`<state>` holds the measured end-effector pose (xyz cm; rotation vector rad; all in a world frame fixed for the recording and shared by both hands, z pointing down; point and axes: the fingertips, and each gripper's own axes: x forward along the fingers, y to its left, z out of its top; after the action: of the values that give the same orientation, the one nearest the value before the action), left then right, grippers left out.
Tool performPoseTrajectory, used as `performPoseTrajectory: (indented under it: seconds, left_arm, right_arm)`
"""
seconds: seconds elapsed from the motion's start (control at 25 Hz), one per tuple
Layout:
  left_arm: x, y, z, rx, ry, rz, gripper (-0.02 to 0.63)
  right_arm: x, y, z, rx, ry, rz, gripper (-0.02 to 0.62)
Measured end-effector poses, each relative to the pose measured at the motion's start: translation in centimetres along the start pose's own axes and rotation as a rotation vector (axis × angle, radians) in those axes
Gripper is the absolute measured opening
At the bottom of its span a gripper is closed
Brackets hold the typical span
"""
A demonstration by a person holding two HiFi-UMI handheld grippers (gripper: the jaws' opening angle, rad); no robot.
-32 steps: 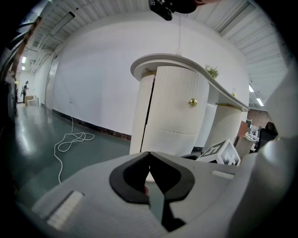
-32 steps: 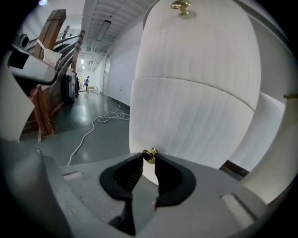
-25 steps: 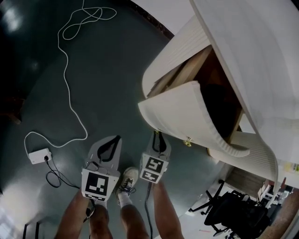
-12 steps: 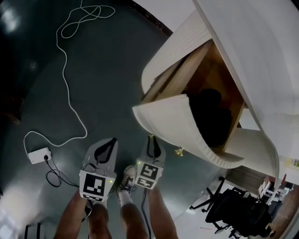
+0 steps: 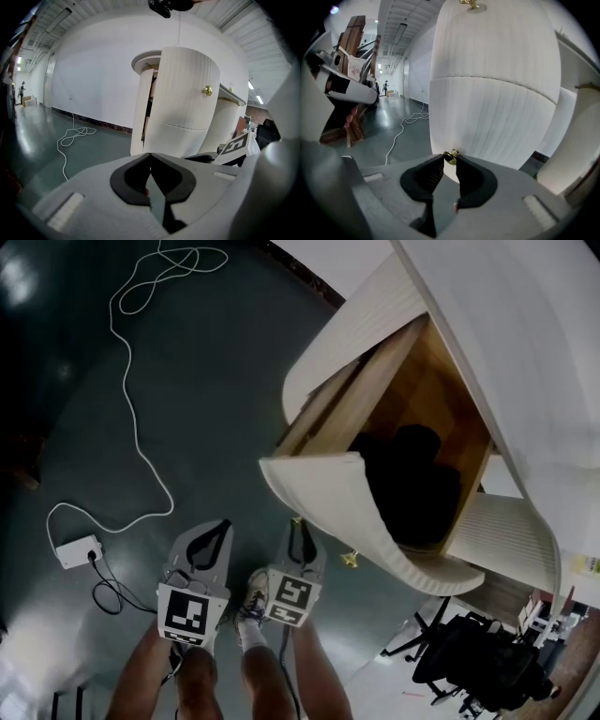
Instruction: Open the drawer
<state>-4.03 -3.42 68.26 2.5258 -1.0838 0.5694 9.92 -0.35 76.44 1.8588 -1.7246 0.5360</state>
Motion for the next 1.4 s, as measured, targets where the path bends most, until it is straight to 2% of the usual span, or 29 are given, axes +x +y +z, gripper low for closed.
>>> performPoseTrajectory:
  seconds: [0.2, 0.36, 0.84, 0.96, 1.04, 1.12, 1.4]
  left_arm:
    - [-0.3, -0.1, -0.2, -0.007, 0.04, -0.008, 0.009]
    - [-0.6, -0.2, -0.4, -0.005, 0.01, -0.004, 0.009]
    - [-1.7, -0.1, -0.8, -0.007, 0.02, -0.006, 0.009]
    - [-1.9, -0.1, -1.1, -0.006, 0.028, -0.006, 0.009]
    - [-2.1, -0.2, -1.2, -0.002, 0.035, -0.008, 0.009]
    - [-2.4, -0.3, -1.2, 0.001, 0.037, -0.009, 0.009]
    - [-2.9, -0.5, -0.2, 0.0, 0.042, -0.008, 0.009]
  right_arm:
    - [-0.7, 0.4, -0.6, -0.014, 0.006, 0.005, 0.086]
    - [-1.5, 1.1, -1.3, -0.015, 0.013, 0.008, 0.086]
    - [-2.3, 1.8, -1.8, -0.025, 0.009, -0.005, 0.086]
    - [-2.2, 1.8, -1.8, 0.004, -0.006, 0.0, 0.091]
    - [-2.3, 2.1, -2.0, 0.049, -0.002, 0.02, 0.122]
    - [-2.4, 2.4, -2.1, 0.08, 0.005, 0.033, 0.225]
    - [-3.2, 2.8, -2.0, 0.073, 0.024, 0.037, 0.241]
